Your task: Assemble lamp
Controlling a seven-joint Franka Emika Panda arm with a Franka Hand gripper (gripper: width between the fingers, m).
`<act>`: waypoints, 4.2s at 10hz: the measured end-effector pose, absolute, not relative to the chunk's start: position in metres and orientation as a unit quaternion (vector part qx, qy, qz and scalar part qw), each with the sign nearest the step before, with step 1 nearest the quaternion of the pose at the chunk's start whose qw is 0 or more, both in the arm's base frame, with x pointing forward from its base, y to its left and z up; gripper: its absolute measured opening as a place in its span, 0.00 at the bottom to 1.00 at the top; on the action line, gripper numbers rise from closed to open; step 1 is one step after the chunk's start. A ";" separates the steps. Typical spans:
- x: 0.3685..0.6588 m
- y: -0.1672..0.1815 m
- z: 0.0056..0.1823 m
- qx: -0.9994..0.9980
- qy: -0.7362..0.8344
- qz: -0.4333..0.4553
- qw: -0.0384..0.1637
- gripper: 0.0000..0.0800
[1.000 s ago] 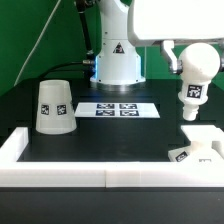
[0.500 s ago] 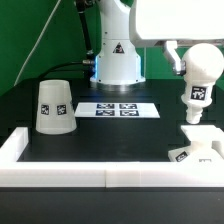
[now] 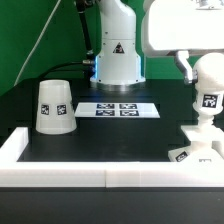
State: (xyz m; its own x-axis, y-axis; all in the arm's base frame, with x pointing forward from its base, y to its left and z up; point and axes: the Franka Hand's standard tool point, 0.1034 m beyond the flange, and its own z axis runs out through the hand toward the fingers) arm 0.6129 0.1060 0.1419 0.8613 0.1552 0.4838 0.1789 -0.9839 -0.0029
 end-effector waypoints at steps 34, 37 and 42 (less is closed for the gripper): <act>0.595 0.093 0.123 -0.994 -0.104 -0.005 0.038 0.87; 0.598 0.096 0.117 -0.994 -0.104 0.011 0.040 0.87; 0.599 0.096 0.117 -0.994 -0.102 0.010 0.040 0.72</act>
Offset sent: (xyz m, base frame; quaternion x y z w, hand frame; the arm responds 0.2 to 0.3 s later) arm 0.0056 -0.0029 -0.0031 0.0011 0.0075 -0.0110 0.9999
